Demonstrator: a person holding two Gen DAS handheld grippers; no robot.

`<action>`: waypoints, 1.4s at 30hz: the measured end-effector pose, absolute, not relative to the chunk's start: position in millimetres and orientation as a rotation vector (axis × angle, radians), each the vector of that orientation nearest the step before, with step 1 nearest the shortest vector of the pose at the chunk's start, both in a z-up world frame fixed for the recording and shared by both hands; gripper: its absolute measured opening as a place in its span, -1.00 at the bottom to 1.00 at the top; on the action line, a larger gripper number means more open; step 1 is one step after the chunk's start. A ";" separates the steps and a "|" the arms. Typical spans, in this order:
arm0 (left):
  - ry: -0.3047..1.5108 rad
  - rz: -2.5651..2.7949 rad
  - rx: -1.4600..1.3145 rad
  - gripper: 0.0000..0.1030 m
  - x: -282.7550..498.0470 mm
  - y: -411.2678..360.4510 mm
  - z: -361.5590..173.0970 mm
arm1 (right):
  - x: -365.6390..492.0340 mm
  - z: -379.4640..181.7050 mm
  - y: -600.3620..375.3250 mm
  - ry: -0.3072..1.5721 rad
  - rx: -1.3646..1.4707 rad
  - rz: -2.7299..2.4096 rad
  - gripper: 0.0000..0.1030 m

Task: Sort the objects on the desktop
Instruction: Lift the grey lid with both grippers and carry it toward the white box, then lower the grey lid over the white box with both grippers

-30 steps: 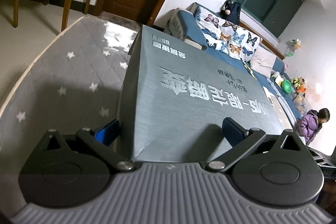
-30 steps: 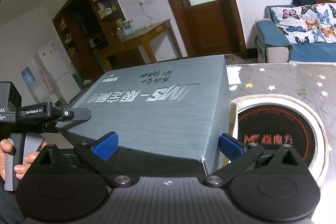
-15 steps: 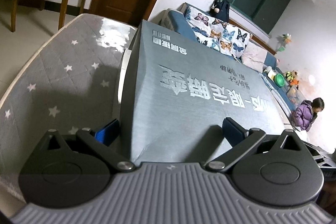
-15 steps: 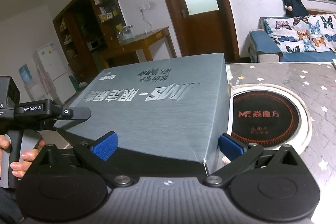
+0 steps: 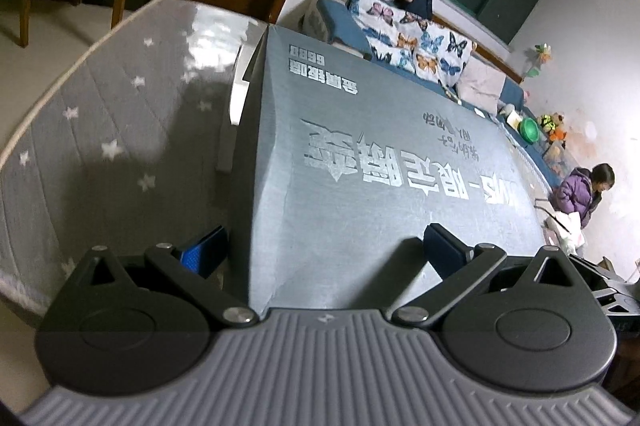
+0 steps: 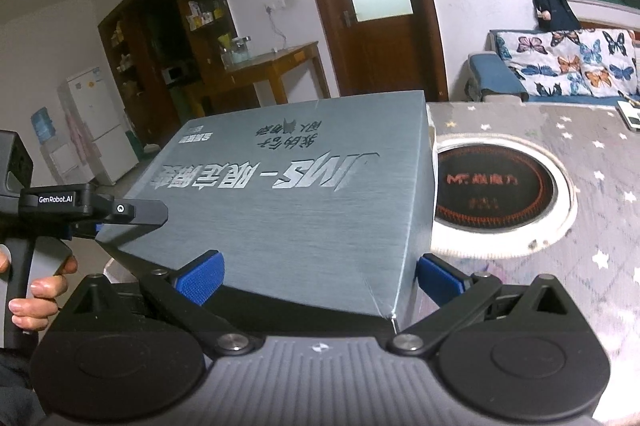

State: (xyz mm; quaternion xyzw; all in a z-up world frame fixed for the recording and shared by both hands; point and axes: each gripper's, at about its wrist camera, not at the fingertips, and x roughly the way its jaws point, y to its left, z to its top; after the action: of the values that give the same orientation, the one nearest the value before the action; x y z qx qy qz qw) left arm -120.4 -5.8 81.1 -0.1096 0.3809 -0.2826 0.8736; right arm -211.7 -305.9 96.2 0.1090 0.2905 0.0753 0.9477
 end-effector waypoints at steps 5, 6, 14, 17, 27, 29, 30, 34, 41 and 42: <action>0.811 -0.603 -0.207 1.00 -130.6 -5.1 72.6 | -225.0 87.9 -302.8 0.614 0.225 0.142 1.00; 0.819 -0.605 -0.204 1.00 -131.5 -5.3 70.9 | -227.1 85.9 -302.7 0.621 0.228 0.140 1.00; 0.889 -0.608 -0.192 1.00 -132.8 -10.2 52.1 | -237.5 67.4 -304.2 0.674 0.256 0.125 1.00; 0.913 -0.602 -0.194 1.00 -130.7 -11.7 45.5 | -236.5 60.8 -306.4 0.693 0.268 0.120 1.00; 0.971 -0.582 -0.193 1.00 -118.6 -13.7 28.5 | -227.0 46.0 -309.0 0.742 0.288 0.120 1.00; 0.981 -0.579 -0.191 1.00 -117.2 -15.2 26.7 | -225.4 43.7 -309.3 0.749 0.292 0.119 1.00; 0.986 -0.577 -0.191 1.00 -116.6 -15.7 25.9 | -224.8 42.6 -309.7 0.753 0.293 0.118 1.00; 1.011 -0.572 -0.196 1.00 -113.6 -17.6 23.2 | -223.2 40.0 -310.7 0.766 0.295 0.117 1.00; 1.039 -0.567 -0.210 1.00 -108.2 -18.5 20.7 | -219.3 41.0 -310.9 0.775 0.286 0.119 1.00; 1.042 -0.567 -0.211 1.00 -107.7 -18.9 20.1 | -218.6 41.6 -310.7 0.776 0.284 0.119 1.00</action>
State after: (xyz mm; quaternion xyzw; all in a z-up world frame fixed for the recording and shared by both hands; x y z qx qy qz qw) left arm -107.7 -18.9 20.1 -0.0992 0.4901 -0.2666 0.8240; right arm -218.6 -310.7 41.6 0.1380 0.3768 0.0577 0.9141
